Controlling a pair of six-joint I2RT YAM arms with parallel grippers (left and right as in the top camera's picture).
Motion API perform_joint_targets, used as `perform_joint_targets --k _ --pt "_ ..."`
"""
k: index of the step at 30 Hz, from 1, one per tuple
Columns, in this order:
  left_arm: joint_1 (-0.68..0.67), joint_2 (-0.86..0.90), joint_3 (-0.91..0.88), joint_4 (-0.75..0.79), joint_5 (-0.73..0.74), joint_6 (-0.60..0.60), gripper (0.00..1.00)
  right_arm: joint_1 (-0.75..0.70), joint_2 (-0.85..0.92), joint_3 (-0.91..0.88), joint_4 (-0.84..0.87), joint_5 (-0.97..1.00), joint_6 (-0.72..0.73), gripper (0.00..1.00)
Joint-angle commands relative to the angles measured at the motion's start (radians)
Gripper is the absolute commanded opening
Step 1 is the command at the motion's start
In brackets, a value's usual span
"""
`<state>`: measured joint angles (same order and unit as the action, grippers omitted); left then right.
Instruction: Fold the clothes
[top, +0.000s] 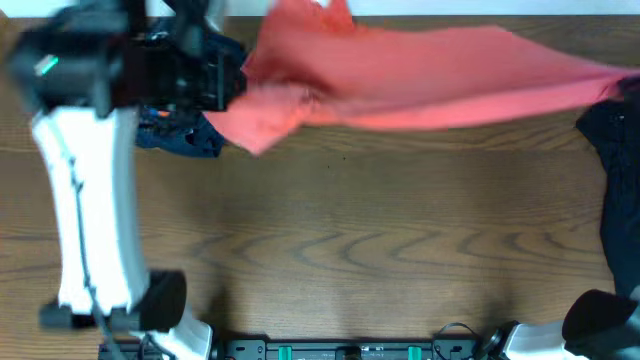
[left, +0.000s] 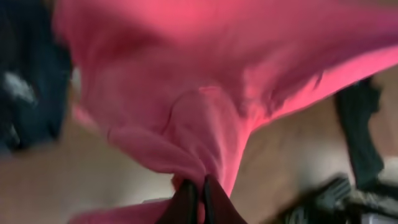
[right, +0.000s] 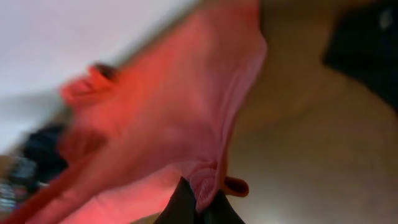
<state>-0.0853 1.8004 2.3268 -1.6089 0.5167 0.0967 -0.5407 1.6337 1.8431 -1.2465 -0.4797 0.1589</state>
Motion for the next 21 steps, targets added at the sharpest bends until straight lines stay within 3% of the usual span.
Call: perform_joint_targets --k 1,8,21 --pt "-0.014 0.039 -0.077 -0.064 -0.092 0.042 0.06 0.035 0.041 -0.153 -0.008 0.196 -0.064 0.01" --pt "-0.014 0.060 -0.283 -0.080 -0.092 0.041 0.06 0.026 0.048 -0.410 0.013 0.402 -0.031 0.01" --pt "-0.017 -0.059 -0.734 -0.049 -0.091 0.029 0.06 -0.057 0.048 -0.425 -0.054 0.508 0.040 0.01"
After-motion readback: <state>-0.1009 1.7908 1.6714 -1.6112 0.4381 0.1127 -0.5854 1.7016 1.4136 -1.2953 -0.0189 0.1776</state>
